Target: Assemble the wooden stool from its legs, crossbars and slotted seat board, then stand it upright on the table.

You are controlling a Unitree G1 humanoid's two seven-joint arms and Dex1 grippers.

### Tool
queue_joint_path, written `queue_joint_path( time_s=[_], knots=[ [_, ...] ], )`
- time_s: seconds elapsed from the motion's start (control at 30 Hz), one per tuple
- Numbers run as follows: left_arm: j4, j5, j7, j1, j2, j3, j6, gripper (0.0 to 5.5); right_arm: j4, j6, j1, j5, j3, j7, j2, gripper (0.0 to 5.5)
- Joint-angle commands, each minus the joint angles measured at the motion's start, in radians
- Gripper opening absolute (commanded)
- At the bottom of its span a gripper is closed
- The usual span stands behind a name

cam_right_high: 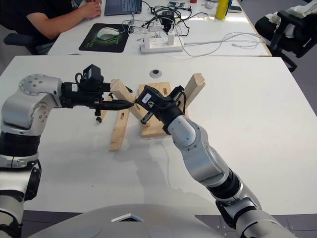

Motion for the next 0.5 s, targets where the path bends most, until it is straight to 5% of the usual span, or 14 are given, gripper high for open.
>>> queue_joint_path(
  time_s=[0.03, 0.27, 0.5],
  knots=[
    [-0.004, -0.032, 0.025, 0.085, 0.012, 0.023, 0.043, 2.08, 0.086, -0.006, 0.077, 0.064, -0.032, 0.053, 0.004, 0.00],
    [-0.001, -0.039, 0.091, 0.049, -0.024, 0.017, 0.048, 2.08, -0.003, -0.230, -0.005, 0.172, -0.221, 0.001, 0.157, 0.00],
    [-0.002, -0.037, 0.130, 0.001, -0.051, -0.014, 0.060, 2.08, -0.002, -0.251, 0.028, 0.167, -0.218, -0.006, 0.181, 0.00]
  ],
)
